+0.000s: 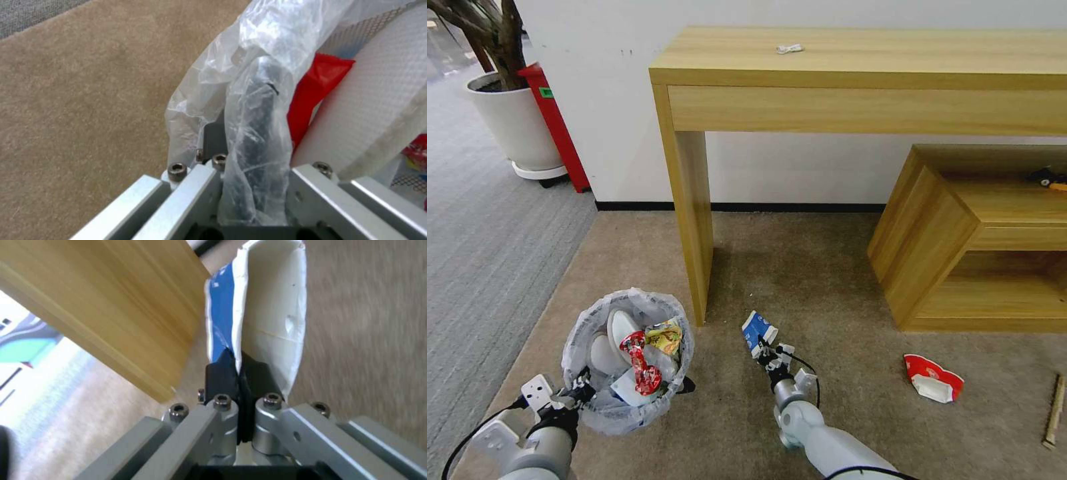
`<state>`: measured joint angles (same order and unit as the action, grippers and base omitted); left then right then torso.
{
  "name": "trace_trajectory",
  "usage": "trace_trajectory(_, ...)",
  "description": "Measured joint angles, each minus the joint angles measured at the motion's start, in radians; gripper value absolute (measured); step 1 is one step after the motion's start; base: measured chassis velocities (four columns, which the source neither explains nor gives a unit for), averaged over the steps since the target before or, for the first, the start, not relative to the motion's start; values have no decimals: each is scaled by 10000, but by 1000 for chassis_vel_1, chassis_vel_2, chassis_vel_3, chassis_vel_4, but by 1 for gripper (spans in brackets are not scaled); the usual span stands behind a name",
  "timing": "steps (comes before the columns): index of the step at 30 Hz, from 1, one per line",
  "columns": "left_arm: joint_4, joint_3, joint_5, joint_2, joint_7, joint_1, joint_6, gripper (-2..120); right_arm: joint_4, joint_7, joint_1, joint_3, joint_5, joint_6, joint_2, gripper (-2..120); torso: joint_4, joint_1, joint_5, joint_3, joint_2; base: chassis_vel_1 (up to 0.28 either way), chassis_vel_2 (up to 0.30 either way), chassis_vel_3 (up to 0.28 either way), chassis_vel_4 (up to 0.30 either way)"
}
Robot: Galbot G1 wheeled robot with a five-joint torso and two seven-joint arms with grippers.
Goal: Pick up the trash bin and place the garbage on the floor into it.
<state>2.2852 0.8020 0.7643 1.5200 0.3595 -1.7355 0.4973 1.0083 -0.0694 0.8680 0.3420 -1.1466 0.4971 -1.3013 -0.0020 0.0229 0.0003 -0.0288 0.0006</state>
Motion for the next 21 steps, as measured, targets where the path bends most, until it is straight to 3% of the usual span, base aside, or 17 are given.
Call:
trace_trajectory(2, -102, -23, 1, -104, 19, 31, 63, 0, 785, 51, 180, 55, 309, 187, 520, 0, 2, 0, 2, 0, 0, 0, 0, 0, 0)
trace_trajectory(10, -391, -43, 159, -461, 144, 70, 214, 0, 1847, -61, 394, 158, 1153, 797, 1683, 0, 1, 0, 0, 0, 0, 0, 0, 0, 0)
trace_trajectory(13, -630, -39, 423, -894, 276, 223, 329, 0, 3168, -157, 514, 170, 1598, 1040, 2674, 0, 0, 0, 0, 0, 2, 0, 0, 0, 0)
trace_trajectory(21, -888, -151, 591, -1138, 386, 397, 423, 0, 4542, -154, 123, 392, 2002, 1111, 3636, 0, 0, 0, -2, 0, 2, 0, 0, 0, 0)
